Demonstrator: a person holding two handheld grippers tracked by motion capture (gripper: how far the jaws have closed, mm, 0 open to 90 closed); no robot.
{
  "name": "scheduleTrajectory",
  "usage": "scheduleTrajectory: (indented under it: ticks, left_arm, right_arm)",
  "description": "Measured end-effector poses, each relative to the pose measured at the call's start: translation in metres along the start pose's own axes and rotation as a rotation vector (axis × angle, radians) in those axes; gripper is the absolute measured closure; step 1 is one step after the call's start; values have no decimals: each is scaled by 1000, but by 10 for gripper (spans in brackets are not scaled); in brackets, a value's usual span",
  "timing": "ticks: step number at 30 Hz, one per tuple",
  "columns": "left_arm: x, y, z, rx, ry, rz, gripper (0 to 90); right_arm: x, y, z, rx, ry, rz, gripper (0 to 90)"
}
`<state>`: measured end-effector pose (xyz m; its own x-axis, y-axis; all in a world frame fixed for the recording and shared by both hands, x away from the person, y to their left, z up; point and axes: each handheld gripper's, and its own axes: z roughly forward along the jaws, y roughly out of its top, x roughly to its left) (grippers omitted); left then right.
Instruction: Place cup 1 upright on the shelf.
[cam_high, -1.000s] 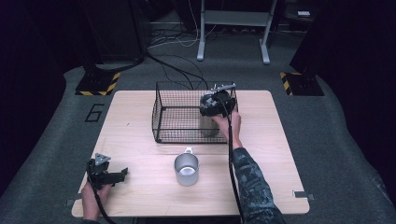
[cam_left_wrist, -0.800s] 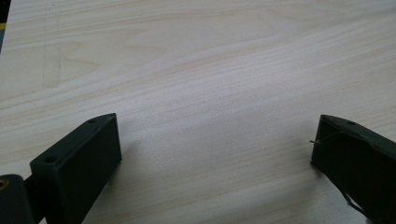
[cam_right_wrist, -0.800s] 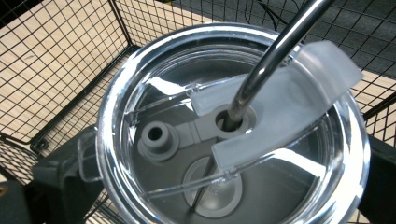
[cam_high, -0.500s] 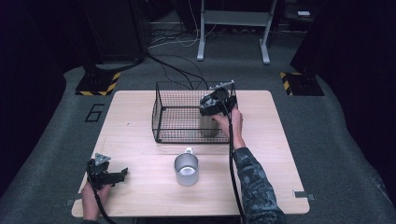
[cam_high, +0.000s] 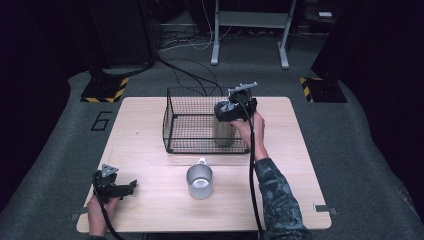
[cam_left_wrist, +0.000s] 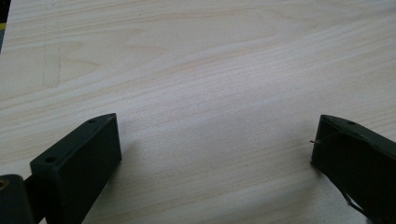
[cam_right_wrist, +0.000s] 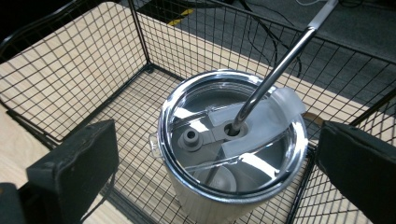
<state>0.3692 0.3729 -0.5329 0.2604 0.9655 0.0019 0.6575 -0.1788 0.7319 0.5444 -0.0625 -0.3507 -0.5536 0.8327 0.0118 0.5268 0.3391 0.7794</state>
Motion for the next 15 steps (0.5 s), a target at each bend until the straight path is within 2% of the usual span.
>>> scheduleTrajectory:
  ticks: [2,3,4,6,8,15]
  left_arm:
    - [0,0,0,0,0,1,13]
    - [0,0,0,-1,0,1,13]
    - [0,0,0,-1,0,1,13]
    - [0,0,0,0,0,-1,13]
    - [0,0,0,0,0,-1,12]
    - [1,0,0,7,0,9,12]
  right_arm:
    - [2,-1,-6,-8,3,0,0]
    - [1,-2,-10,-15,9,-21,0]
    - [3,-3,-13,-18,12,-8,0]
    - [3,-5,-18,-24,15,-34,0]
    - [6,-9,-25,-31,15,-40,0]
    - [12,-31,-49,-52,26,-81,0]
